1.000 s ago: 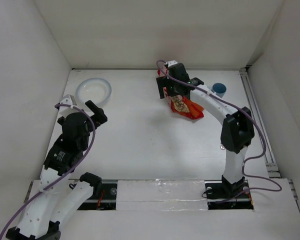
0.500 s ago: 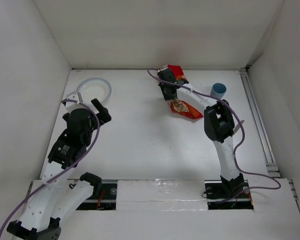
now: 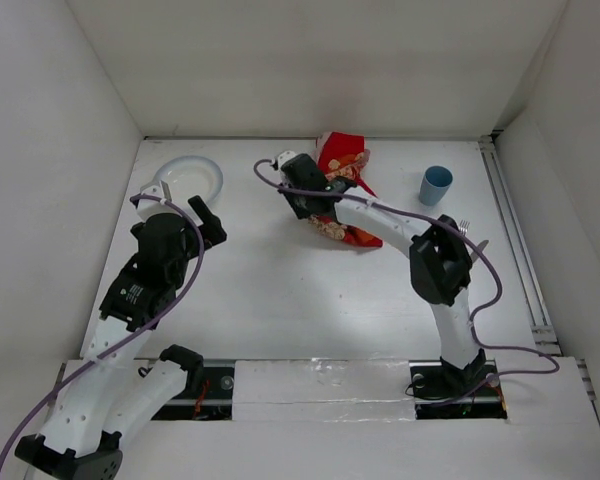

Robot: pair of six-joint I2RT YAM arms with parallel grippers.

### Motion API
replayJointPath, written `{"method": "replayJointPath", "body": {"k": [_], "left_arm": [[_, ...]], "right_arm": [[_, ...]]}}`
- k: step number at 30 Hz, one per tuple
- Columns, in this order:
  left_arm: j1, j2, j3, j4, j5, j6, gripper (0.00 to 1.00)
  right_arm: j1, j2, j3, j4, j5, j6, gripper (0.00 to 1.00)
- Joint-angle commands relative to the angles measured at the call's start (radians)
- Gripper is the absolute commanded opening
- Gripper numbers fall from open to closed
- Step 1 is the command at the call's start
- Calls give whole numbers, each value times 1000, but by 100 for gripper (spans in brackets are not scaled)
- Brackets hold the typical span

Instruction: Set the dinner table for one person

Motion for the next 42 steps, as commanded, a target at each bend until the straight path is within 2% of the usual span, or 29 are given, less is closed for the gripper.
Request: {"method": "replayJointPath", "body": {"k": [1, 2, 3, 4, 5, 6, 10, 13, 15, 16, 17, 19, 22, 23, 27, 29, 33, 38, 42], "left_arm": [[-1, -1, -9, 37, 1, 15, 100], [-1, -1, -9, 37, 1, 15, 100], [-1, -1, -9, 37, 1, 15, 100], [-1, -1, -9, 37, 1, 15, 100], [-1, -1, -9, 37, 1, 15, 100], [-1, -1, -9, 37, 1, 15, 100], [-1, 19, -9, 37, 12, -3, 100], [-1, 41, 2, 17, 68, -125, 100], [-1, 69, -42, 133, 165, -170, 100], [-1, 86, -88, 178, 238, -201, 100], [-1, 106, -108, 276, 269, -246, 100], [-1, 187, -154, 382, 357, -273, 100], [-1, 330, -172, 624, 455, -273, 100], [-12, 370, -172, 672, 471, -282, 100], [-12, 601, -121, 842, 495, -268, 100], [-12, 741, -83, 914, 509, -255, 100], [-12, 913, 15, 1013, 553, -233, 97], [-12, 1059, 83, 1117, 610, -215, 95], [-12, 1146, 140, 1132, 633, -215, 85]], "right_arm": [[74, -96, -110, 61, -184, -92, 25], [86, -113, -149, 88, -209, -117, 47], [96, -133, -189, 108, -246, -117, 63], [106, -156, -229, 131, -257, -117, 72], [107, -211, -308, 191, -257, -99, 76], [107, -246, -350, 228, -257, -80, 100], [87, -478, -562, 429, -303, -10, 100], [33, -651, -692, 556, -277, 116, 100], [-22, -723, -738, 572, -168, 203, 100], [-44, -733, -739, 551, -122, 301, 100], [-68, -733, -739, 515, -40, 352, 100], [-149, -709, -716, 389, 13, 485, 100], [-258, -699, -775, 348, -31, 569, 100], [-280, -713, -807, 392, -60, 602, 100], [-361, -776, -948, 498, -201, 659, 100], [-380, -806, -990, 511, -225, 670, 100], [-391, -872, -1041, 520, -235, 661, 100], [-438, -938, -1122, 520, -269, 661, 100], [-463, -961, -1162, 520, -301, 649, 100]]}}
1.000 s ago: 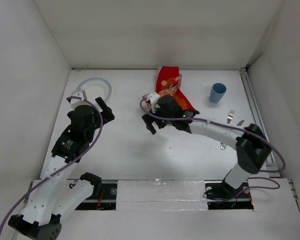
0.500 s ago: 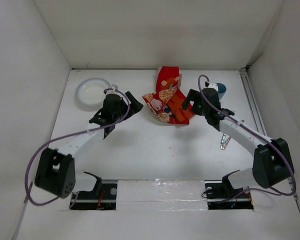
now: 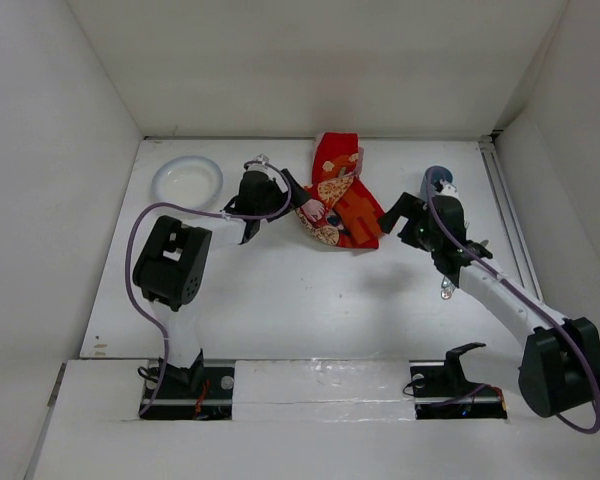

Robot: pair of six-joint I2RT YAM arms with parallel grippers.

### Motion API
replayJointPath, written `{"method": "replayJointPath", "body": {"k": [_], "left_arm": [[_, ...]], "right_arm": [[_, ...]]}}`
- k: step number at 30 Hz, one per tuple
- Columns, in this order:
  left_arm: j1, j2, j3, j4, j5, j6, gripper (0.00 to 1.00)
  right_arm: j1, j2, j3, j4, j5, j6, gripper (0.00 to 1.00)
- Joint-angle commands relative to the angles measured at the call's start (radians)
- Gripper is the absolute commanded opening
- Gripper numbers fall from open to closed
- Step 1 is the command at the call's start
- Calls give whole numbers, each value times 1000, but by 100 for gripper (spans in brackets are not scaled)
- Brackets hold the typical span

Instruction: Set the dinner table for one person

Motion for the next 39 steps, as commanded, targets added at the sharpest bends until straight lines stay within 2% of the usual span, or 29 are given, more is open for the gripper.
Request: {"method": "replayJointPath", "body": {"k": [1, 2, 4, 6, 7, 8, 14, 15, 18, 24, 28, 32, 36, 37, 39], "left_arm": [[-3, 26, 53, 102, 48, 18, 83], [-3, 27, 53, 113, 39, 18, 75], [-3, 36, 53, 113, 39, 18, 66], [-3, 36, 62, 113, 39, 18, 51], [-3, 36, 62, 113, 27, 18, 38], [-3, 36, 62, 113, 27, 18, 29], [-12, -21, 27, 95, -34, 31, 14], [-26, -32, 27, 75, -43, 43, 7], [-38, -32, 49, 29, -68, 54, 0], [-38, -32, 49, 18, -41, 54, 0], [-38, -41, 49, 9, -41, 63, 0], [-38, -41, 49, 9, -41, 63, 0], [-38, -41, 49, 9, -41, 63, 0], [-38, -41, 40, 9, -41, 63, 0], [-38, -41, 39, 9, -41, 63, 0]], "right_arm": [[-22, -13, -38, 41, -41, -7, 100], [-22, -24, -39, 41, -50, -8, 100], [-32, -24, -49, 41, -50, -17, 100], [-41, -24, -60, 41, -50, -17, 100], [-41, -24, -60, 41, -50, -17, 100], [-41, -24, -60, 41, -50, -17, 100], [-41, 82, -60, 121, -87, 3, 100], [-50, 123, -60, 139, -87, 15, 100], [-61, 191, -60, 225, -107, 77, 100], [-81, 372, 7, 274, -47, 152, 99], [-104, 458, 30, 314, -67, 201, 99], [-122, 545, 66, 351, -90, 245, 93], [-122, 636, 80, 409, -159, 267, 77], [-122, 645, 80, 439, -159, 291, 71], [-122, 645, 70, 449, -170, 301, 64]]}}
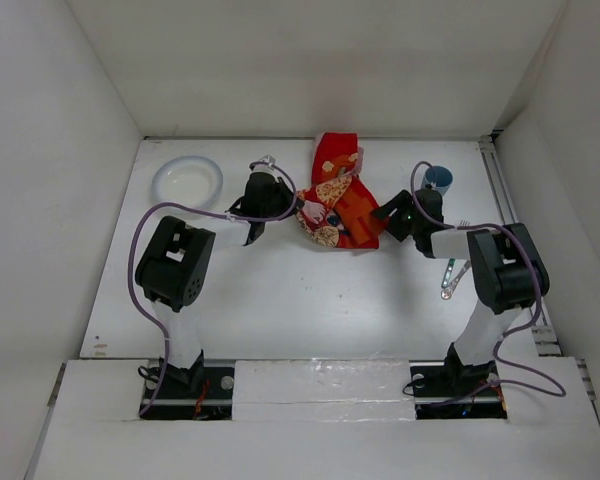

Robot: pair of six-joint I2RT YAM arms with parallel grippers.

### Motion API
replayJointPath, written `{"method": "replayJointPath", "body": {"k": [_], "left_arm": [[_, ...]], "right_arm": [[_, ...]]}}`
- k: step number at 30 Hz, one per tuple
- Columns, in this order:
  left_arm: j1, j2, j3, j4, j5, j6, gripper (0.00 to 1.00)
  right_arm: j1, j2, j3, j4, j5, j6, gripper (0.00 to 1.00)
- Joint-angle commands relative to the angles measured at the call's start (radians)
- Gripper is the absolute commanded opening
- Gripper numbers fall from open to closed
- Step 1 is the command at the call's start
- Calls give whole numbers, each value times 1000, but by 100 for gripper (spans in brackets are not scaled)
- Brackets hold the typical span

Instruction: Set the dinner table for one person

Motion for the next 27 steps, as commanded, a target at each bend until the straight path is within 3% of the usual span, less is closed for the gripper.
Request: {"method": "replayJointPath", "body": {"k": [1, 4, 5, 6, 12, 14, 16, 17, 19, 21, 22, 24, 25, 27], "left_arm": [[-2, -63, 18, 11, 4, 17, 0], [-2, -74, 18, 11, 13, 17, 0], [-2, -74, 18, 11, 22, 17, 0], [-2, -85, 28, 11, 23, 17, 0], [52, -227, 110, -107, 75, -5, 0], [61, -290, 162, -217, 60, -5, 0], [101, -378, 296, -355, -46, -14, 0], [121, -402, 351, -558, -107, -44, 0], [232, -479, 471, -772, -238, -136, 0], [331, -572, 441, -880, -238, -250, 0], [428, -708, 343, -870, -205, -265, 0], [515, -833, 272, -836, -165, -264, 0], [587, -905, 272, -836, -134, -243, 0], [618, -906, 349, -891, -51, -197, 0]], "right_arm": [[-1, 33, -22, 11, -31, 34, 61], [-1, -3, -31, 11, -31, 34, 37], [-1, -16, -31, 11, -31, 43, 4], [-1, -31, -31, -1, -31, 43, 0], [29, -271, 74, -243, 72, -92, 0], [43, -354, 123, -328, 133, -126, 0], [43, -478, 205, -475, 225, -143, 0], [43, -523, 234, -536, 272, -153, 0], [22, -666, 301, -730, 380, -143, 0], [22, -777, 312, -836, 552, -98, 0], [22, -903, 302, -871, 586, -89, 0], [22, -1024, 291, -880, 629, -89, 0], [22, -1112, 282, -881, 629, -89, 0], [13, -1145, 329, -916, 608, -116, 0]]}}
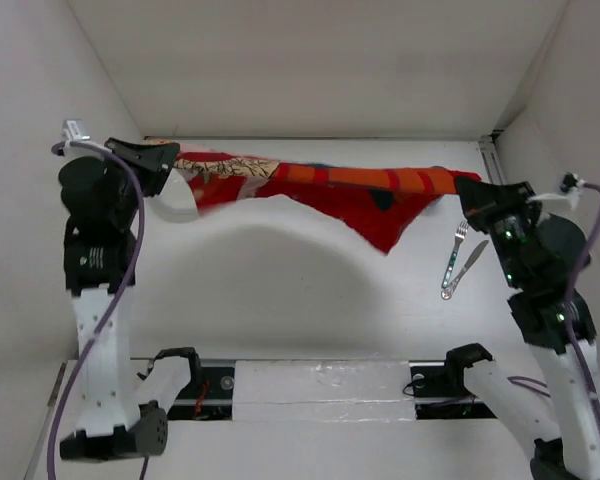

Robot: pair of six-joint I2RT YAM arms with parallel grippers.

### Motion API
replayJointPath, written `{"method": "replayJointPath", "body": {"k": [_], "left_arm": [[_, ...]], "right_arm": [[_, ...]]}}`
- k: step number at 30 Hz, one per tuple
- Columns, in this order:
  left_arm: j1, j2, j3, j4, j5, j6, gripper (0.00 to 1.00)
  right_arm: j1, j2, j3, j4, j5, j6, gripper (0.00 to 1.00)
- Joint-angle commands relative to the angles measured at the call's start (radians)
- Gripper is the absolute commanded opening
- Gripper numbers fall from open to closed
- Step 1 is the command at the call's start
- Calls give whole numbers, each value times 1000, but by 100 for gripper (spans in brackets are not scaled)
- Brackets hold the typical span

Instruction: Set the dinner table for one person

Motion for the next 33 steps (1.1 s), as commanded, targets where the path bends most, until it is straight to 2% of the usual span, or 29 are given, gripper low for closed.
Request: {"method": "replayJointPath", "body": {"k": [1, 3, 6, 11, 15, 18, 19, 20, 23, 26, 28, 29, 30, 31, 32, 33], "left_arm": [[103, -35, 84, -110, -53, 56, 0], [103, 23, 141, -110, 128, 117, 0], [103, 98, 141, -68, 369, 150, 0], [103, 73, 26, 44, 365, 150, 0], [103, 151, 66, 55, 365, 150, 0], [103, 311, 175, 87, 424, 138, 0], [91, 418, 224, 100, 449, 138, 0], [91, 472, 344, 100, 501, 138, 0], [73, 637, 591, 100, 541, 147, 0], [73, 650, 651, 122, 529, 147, 0], [73, 608, 531, 188, 529, 136, 0], [73, 577, 460, 287, 529, 136, 0], [64, 511, 301, 332, 500, 127, 0], [63, 477, 214, 371, 500, 127, 0], [54, 443, 121, 476, 485, 106, 0], [54, 382, 27, 530, 484, 93, 0]], "right_arm": [[-71, -64, 63, -180, 252, -71, 0], [-71, -17, 140, -223, 197, -106, 0], [-71, 43, 178, -226, 145, -129, 0], [-71, 121, 189, -165, 33, -200, 0], [-93, 278, 255, -115, -65, -263, 0], [-117, 466, 378, -68, -188, -315, 0], [-129, 573, 483, -68, -211, -326, 0], [-129, 624, 543, -87, -235, -352, 0], [-139, 782, 764, -128, -282, -381, 0], [-149, 879, 905, -156, -314, -407, 0], [-158, 907, 921, -183, -335, -418, 0], [-158, 907, 912, -183, -348, -435, 0], [-158, 907, 837, -156, -348, -435, 0], [-158, 884, 776, -135, -357, -435, 0], [-158, 863, 708, -112, -357, -435, 0], [-158, 809, 559, -90, -357, -423, 0]]}}
